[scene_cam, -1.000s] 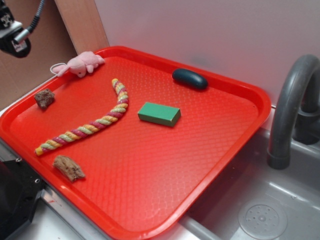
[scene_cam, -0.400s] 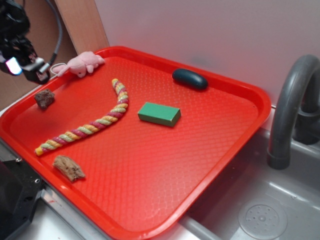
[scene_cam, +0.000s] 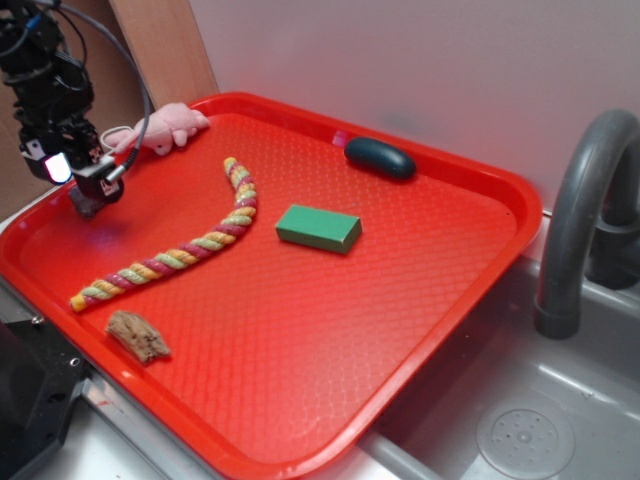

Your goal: Grab the rock.

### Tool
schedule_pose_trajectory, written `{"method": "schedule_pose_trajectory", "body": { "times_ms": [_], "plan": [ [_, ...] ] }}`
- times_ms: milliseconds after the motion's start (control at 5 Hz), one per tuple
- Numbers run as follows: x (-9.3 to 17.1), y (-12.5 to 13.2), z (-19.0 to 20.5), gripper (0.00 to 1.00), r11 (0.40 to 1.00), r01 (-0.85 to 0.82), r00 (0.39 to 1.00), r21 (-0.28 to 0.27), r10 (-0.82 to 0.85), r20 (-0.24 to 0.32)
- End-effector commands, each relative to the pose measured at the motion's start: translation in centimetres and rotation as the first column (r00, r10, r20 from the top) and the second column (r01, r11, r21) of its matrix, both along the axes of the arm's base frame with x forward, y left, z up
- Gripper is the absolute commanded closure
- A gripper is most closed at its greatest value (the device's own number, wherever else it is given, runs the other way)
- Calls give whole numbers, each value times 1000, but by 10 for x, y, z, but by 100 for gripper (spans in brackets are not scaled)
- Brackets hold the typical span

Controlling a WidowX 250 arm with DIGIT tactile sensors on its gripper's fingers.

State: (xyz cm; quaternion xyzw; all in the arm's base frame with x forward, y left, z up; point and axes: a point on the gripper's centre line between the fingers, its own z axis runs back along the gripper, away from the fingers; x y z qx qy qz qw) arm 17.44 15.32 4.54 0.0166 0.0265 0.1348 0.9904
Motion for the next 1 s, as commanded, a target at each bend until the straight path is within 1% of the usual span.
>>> {"method": "schedule_pose_trajectory", "body": {
  "times_ms": [0,200,400,800],
  "plan": [
    [6,13,-4,0,998,-7,1000,63,8,-14],
    [1,16,-5,0,994,-5,998,106,11,-60],
    [-5,15,-10,100,991,-12,997,137,23,-76],
    [-8,12,-11,100,990,-9,997,141,20,-74]
  ]
}}
